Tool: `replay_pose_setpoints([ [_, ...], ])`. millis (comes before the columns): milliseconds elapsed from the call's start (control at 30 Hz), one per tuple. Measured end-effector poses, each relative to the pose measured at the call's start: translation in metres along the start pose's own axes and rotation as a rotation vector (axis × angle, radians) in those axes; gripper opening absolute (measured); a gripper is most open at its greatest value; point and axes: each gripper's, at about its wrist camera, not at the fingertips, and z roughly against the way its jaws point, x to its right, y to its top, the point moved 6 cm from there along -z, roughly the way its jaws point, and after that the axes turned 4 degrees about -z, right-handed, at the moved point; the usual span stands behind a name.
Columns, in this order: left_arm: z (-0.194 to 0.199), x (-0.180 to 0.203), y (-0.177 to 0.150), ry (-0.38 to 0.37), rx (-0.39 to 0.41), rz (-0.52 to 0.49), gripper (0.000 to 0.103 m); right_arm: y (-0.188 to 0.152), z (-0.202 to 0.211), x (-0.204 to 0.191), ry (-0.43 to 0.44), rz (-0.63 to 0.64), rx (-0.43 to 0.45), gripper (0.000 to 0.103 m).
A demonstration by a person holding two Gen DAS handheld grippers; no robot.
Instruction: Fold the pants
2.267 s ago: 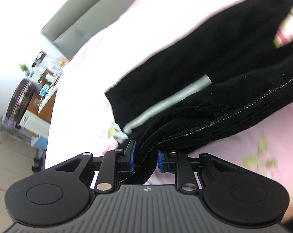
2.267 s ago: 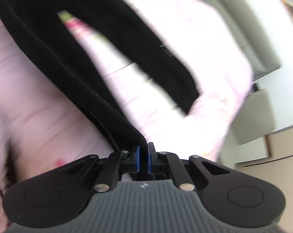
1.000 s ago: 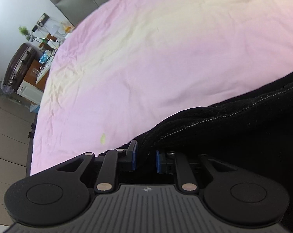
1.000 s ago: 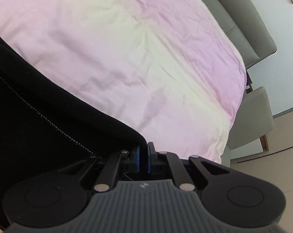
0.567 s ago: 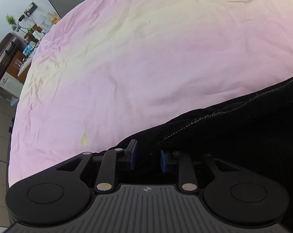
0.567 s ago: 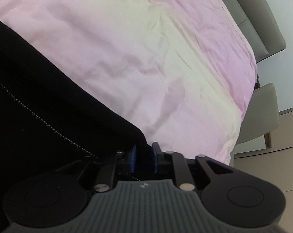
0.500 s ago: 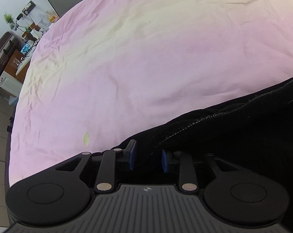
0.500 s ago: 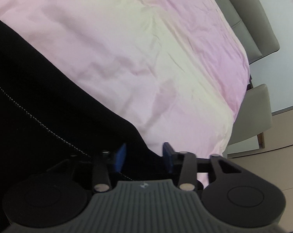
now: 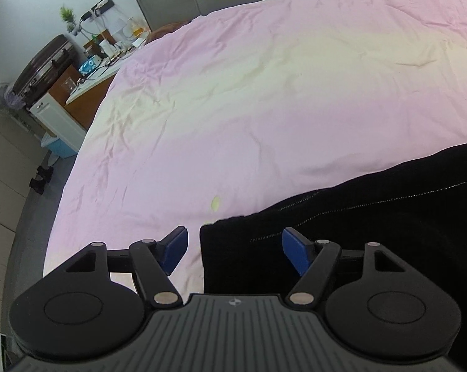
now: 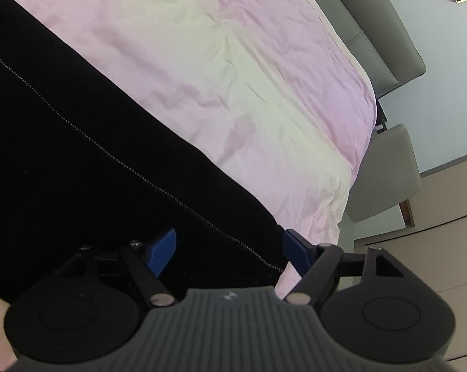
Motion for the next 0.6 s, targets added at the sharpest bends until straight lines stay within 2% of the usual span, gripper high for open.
replay_pose_setpoints([
  [100, 0.001, -0.017, -0.032, -0.031, -0.019, 0.100, 0.082, -0.019, 0.014, -0.002, 0.045, -0.048, -0.008, 0.073],
  [233, -0.003, -0.037, -0.086, -0.095, -0.060, 0.283, 0.082, -0.044, 0.033, -0.016, 0.141, -0.145, -0.027, 0.073],
  [300, -0.008, -0.044, -0.112, -0.139, -0.078, 0.414, 0.084, -0.054, 0.040, -0.032, 0.188, -0.168, -0.031, 0.073],
  [367, -0.015, -0.050, -0.136, -0.237, -0.095, 0.545, 0.086, -0.058, 0.043, -0.050, 0.216, -0.173, -0.040, 0.073],
  [433, -0.026, -0.051, -0.154, -0.289, -0.102, 0.687, 0.086, -0.056, 0.045, -0.067, 0.234, -0.178, -0.041, 0.073],
  [600, -0.054, -0.052, -0.186, -0.463, -0.059, 1.058, 0.096, -0.036, 0.058, -0.096, 0.244, -0.233, 0.025, 0.073],
])
